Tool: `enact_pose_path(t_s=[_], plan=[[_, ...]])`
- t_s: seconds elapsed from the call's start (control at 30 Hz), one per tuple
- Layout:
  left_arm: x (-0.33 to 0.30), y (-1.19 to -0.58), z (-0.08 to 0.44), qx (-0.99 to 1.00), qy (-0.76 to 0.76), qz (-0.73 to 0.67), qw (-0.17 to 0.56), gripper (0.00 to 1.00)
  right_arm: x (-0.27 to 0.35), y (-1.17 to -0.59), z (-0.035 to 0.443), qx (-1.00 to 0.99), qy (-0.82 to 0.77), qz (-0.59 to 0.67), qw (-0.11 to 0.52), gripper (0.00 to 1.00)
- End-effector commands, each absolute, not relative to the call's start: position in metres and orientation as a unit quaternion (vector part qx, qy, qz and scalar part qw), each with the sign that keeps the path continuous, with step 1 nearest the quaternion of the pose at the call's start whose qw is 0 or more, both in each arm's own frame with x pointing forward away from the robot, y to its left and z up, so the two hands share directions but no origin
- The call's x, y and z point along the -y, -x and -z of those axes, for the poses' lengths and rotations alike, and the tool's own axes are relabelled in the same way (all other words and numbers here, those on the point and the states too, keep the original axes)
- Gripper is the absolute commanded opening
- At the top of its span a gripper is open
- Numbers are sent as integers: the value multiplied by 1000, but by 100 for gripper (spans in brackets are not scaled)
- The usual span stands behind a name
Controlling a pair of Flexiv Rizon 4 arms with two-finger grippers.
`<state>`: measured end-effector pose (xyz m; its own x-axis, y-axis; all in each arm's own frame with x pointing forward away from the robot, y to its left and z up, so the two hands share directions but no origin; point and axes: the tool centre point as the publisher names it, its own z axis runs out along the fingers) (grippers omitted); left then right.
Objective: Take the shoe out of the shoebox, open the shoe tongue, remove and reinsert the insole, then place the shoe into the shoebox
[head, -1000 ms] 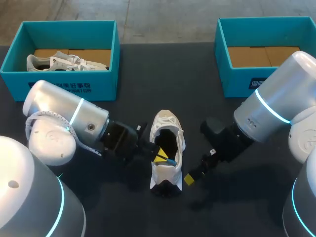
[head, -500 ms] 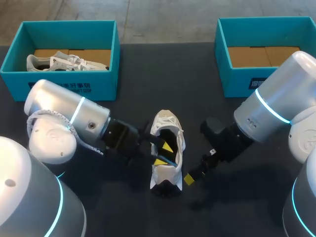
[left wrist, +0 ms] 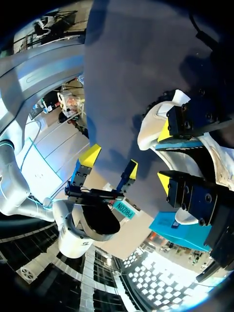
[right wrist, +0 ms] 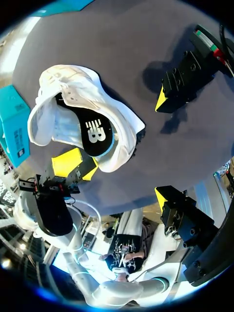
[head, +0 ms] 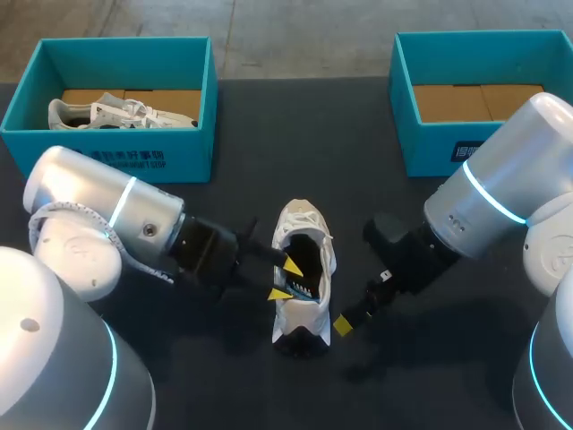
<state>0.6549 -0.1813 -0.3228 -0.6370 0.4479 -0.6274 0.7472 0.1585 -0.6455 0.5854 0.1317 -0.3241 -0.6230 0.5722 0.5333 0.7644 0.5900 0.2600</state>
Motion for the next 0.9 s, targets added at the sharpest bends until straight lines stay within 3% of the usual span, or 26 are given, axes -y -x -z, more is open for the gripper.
enact_pose_path(t_s=[0.03,0.9], plan=[[176,-651,318,-749,-401,506,147,36,-134,-584,325,869,386,238,199,100],[154,-659,294,-760,-464,439,121,36,-134,-584,325,869,386,238,199,100]])
